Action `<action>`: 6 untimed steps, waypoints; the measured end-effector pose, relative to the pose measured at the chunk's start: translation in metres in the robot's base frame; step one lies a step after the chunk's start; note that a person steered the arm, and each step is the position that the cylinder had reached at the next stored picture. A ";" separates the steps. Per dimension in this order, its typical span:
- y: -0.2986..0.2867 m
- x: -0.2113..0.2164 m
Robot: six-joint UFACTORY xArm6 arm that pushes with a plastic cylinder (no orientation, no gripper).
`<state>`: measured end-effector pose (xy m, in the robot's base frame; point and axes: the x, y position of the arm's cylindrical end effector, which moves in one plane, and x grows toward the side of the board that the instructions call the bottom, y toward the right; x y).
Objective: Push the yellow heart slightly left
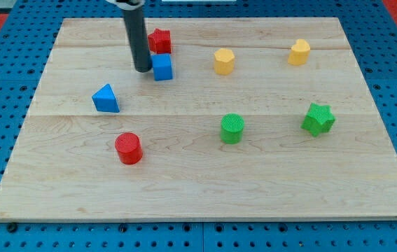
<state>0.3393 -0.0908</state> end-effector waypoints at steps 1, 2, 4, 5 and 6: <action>0.004 0.001; 0.010 0.030; 0.200 0.050; 0.294 0.028; 0.343 -0.014</action>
